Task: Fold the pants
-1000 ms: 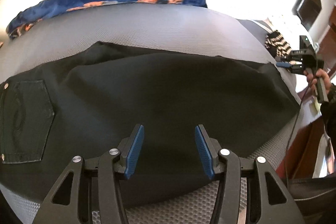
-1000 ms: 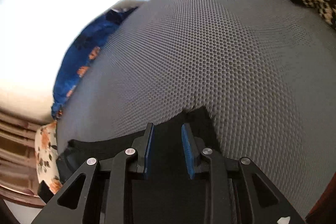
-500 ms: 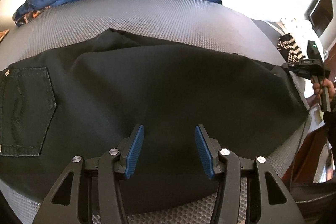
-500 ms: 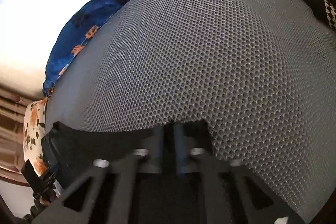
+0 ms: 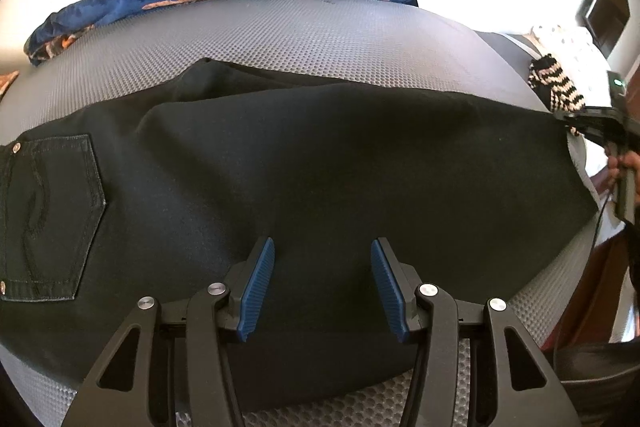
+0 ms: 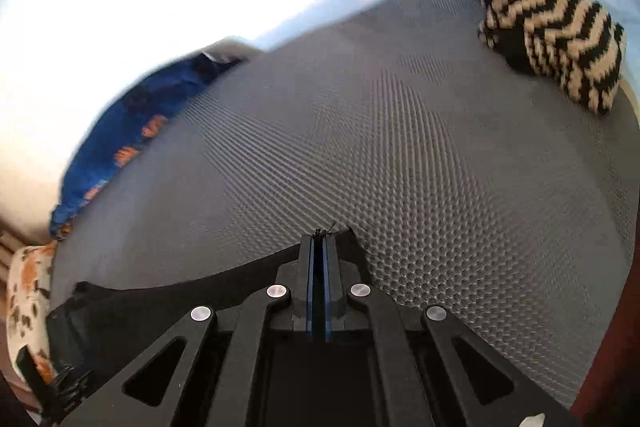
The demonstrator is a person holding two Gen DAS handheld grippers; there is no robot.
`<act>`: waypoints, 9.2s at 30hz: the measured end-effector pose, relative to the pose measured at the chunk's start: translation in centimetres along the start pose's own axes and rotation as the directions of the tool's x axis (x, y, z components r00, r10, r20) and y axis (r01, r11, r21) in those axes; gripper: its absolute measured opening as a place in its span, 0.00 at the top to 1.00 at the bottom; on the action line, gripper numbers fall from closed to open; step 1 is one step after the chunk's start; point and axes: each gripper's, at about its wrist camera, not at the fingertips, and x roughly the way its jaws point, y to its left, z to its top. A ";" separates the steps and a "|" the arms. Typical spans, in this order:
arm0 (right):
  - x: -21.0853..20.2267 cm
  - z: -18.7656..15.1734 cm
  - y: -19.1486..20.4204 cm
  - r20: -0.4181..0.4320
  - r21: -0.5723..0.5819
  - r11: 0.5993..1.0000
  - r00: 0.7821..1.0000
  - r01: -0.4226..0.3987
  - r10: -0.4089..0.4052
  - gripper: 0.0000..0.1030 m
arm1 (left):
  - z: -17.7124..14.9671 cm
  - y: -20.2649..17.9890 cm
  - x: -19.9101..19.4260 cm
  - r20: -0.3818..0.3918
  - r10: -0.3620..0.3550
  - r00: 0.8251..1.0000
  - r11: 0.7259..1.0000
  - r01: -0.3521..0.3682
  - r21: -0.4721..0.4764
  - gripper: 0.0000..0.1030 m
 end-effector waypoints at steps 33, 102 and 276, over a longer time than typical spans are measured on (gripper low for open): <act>8.0 -8.4 37.0 -0.486 -0.371 0.765 0.812 -0.527 0.324 0.73 | -2.2 19.0 -9.6 0.107 0.326 0.939 0.902 -0.275 -0.333 0.49; -3.5 -10.1 12.6 -0.111 -0.126 0.991 0.993 -0.052 0.038 0.62 | 1.2 8.0 -4.7 0.079 0.178 0.981 0.979 -0.169 -0.116 0.39; -1.8 -24.0 29.3 -0.199 -0.495 0.864 0.980 -0.091 -0.010 0.59 | -3.8 14.6 -14.1 0.127 0.077 0.989 0.874 -0.005 -0.486 0.45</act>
